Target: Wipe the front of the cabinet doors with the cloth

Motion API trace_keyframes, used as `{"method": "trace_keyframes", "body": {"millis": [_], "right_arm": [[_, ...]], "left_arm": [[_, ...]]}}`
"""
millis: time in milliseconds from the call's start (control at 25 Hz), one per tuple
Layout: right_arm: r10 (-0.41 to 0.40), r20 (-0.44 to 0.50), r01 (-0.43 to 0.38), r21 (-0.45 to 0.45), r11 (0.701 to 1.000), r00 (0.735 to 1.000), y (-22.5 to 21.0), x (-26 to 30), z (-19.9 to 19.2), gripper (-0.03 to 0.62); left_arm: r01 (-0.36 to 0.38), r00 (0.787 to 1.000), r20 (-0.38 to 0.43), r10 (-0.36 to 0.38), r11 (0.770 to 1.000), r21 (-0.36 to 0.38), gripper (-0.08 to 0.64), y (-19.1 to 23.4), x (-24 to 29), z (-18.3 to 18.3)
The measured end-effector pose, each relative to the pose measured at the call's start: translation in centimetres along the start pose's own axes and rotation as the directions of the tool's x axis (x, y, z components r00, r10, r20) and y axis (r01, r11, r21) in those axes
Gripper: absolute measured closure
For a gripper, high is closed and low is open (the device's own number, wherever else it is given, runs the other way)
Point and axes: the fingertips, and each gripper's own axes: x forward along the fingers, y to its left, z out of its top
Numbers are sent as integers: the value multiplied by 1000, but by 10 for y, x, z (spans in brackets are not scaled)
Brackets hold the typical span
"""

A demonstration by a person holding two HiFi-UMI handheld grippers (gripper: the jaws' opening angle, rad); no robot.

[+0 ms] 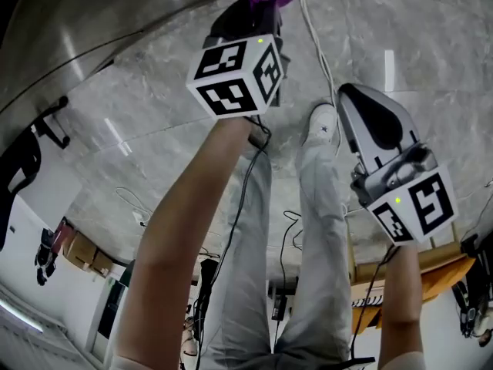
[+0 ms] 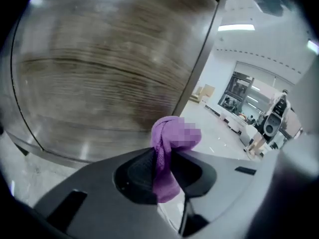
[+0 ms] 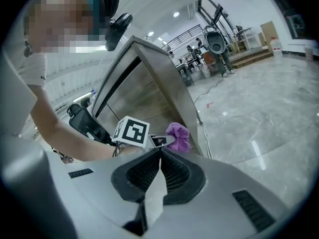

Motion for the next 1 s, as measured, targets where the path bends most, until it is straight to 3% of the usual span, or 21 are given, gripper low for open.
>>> {"method": "trace_keyframes", "body": {"millis": [120,280,760,1000], "right_arm": [[-10,11,10,11,1000,1000,-10,-11,-9,563],[-26,24,25,26,999,999,-12,-20,-8,563],[22,5,-22,24,999,1000,59,69,-19,563],[54,-20,-54,15,998,998,87,98,-26,563]], "left_arm": [[-16,1000,-26,15,999,-43,482,-2,14,-6],[-34,999,-28,33,999,-26,482,4,14,3],[-134,990,-46,135,991,24,482,146,-37,-2],[-215,973,-73,217,976,36,482,221,-68,-13]]}}
